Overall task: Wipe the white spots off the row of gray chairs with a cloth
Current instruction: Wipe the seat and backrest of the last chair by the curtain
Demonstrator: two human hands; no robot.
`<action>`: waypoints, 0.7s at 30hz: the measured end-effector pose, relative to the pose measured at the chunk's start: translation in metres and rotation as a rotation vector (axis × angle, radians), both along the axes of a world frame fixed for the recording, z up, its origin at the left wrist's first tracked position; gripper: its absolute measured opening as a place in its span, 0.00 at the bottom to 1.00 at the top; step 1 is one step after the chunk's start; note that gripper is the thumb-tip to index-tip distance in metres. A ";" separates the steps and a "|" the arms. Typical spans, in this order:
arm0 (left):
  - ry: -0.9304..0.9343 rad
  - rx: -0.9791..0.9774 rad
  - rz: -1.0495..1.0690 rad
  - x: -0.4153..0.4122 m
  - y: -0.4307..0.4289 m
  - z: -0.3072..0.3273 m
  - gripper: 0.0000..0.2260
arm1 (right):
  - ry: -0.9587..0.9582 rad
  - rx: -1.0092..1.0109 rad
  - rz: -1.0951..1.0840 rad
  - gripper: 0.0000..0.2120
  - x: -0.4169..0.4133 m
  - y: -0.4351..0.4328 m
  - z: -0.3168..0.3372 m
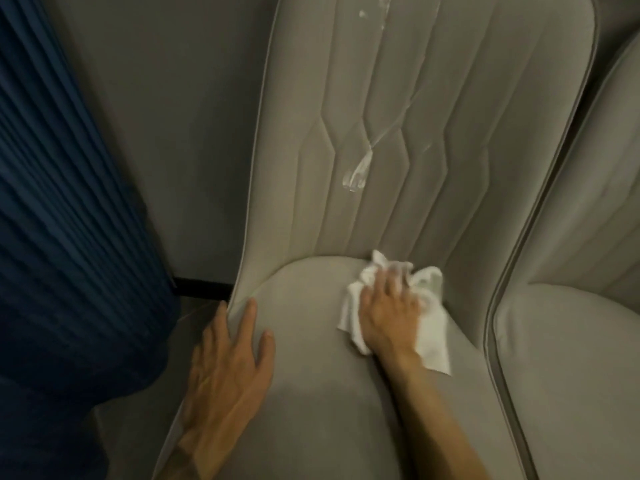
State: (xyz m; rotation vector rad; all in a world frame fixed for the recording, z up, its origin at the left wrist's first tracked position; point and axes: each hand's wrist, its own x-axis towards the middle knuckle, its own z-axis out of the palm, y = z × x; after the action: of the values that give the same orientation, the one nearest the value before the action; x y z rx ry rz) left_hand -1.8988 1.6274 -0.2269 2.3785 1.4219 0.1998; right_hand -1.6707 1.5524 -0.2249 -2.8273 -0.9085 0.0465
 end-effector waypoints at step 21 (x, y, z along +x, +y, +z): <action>0.026 -0.023 0.039 0.003 -0.001 -0.003 0.30 | -0.006 -0.126 0.134 0.30 0.028 -0.047 0.002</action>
State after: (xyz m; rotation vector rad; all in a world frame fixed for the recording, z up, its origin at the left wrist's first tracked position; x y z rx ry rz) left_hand -1.8956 1.6268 -0.2297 2.3444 1.4758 0.1621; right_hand -1.6425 1.5057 -0.2224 -2.8769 -1.1334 0.1165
